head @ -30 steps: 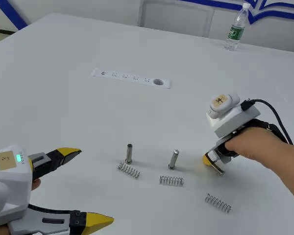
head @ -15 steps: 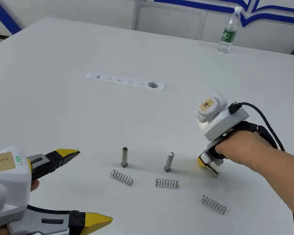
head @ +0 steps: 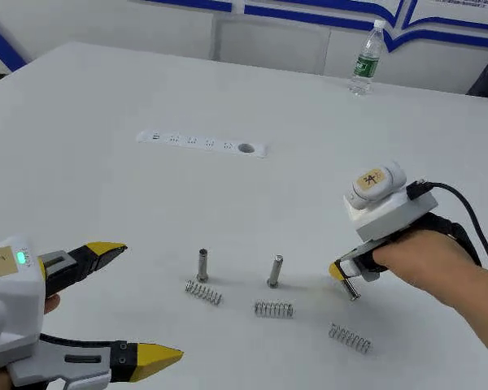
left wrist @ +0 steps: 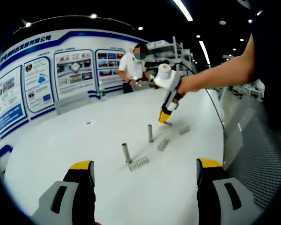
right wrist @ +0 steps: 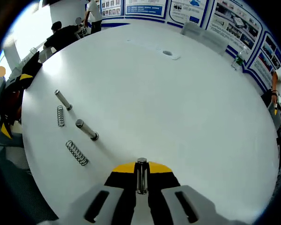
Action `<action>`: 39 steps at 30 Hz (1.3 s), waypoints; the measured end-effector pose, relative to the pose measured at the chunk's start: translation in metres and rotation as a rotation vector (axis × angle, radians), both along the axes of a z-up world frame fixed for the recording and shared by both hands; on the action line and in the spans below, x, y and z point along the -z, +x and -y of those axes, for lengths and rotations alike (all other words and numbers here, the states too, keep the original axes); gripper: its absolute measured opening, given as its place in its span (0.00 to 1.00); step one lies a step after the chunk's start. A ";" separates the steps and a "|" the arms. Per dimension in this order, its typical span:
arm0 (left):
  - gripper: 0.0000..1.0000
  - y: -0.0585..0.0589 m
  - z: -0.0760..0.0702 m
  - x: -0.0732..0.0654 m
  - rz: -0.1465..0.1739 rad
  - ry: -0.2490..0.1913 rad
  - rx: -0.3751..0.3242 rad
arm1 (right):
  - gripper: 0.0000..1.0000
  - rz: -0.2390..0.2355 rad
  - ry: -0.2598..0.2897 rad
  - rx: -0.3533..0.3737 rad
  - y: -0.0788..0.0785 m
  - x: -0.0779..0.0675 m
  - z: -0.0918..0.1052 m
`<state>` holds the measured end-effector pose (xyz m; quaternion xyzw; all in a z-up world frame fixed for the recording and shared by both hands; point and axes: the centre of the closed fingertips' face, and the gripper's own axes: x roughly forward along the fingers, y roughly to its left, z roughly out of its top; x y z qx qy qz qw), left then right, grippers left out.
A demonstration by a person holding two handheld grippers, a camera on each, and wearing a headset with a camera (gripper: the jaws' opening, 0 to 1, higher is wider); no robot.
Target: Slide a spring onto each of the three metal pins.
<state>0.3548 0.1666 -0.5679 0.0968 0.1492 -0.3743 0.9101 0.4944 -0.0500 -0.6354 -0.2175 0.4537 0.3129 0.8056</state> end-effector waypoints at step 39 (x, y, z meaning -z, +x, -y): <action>0.91 -0.003 0.007 0.000 -0.001 -0.002 0.004 | 0.09 0.187 0.220 0.028 -0.018 -0.016 0.008</action>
